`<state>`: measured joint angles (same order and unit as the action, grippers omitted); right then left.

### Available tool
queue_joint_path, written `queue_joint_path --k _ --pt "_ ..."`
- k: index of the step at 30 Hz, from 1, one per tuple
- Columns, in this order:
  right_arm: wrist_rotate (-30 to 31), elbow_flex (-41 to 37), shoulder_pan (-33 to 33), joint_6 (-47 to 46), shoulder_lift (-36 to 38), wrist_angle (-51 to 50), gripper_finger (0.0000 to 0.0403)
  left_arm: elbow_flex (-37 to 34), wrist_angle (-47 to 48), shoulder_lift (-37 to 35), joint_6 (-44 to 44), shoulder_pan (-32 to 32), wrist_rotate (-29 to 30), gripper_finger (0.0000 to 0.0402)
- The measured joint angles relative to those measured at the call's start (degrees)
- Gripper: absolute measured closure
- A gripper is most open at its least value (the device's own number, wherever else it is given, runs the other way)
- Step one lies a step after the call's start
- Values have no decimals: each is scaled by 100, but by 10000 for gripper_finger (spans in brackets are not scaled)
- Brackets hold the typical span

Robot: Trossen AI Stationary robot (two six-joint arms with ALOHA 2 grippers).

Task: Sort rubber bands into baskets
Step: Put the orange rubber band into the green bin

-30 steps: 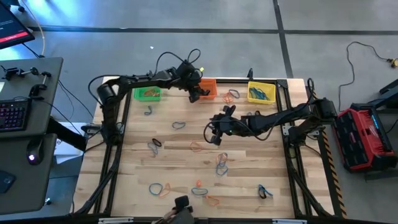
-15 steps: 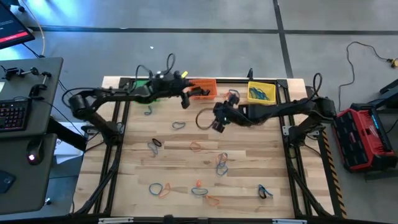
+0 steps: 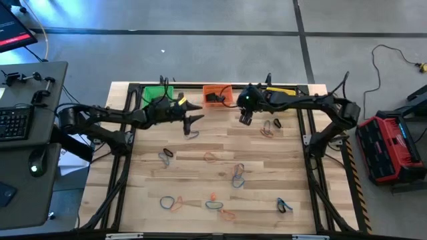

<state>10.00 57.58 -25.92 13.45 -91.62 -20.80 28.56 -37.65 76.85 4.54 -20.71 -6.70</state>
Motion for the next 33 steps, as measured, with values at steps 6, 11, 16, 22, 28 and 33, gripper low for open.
queue_joint_path --k 6,11,16,22,28,33 --pt "-673 -131 -483 479 -407 323 264 -180 9 -52 -1 390 -1 229" --pt "-757 -137 -752 637 -877 656 269 -182 20 -30 9 645 164 229" --pt "-761 -137 -931 568 -1220 830 270 -182 45 -30 15 744 280 229" --pt "-748 -135 -945 462 -1306 835 292 -182 48 -30 17 767 284 229" --pt "-748 -135 -941 461 -1306 859 374 -182 50 -30 17 767 293 229" --pt "-746 -96 -930 388 -1298 756 392 -182 54 -30 15 767 293 229"
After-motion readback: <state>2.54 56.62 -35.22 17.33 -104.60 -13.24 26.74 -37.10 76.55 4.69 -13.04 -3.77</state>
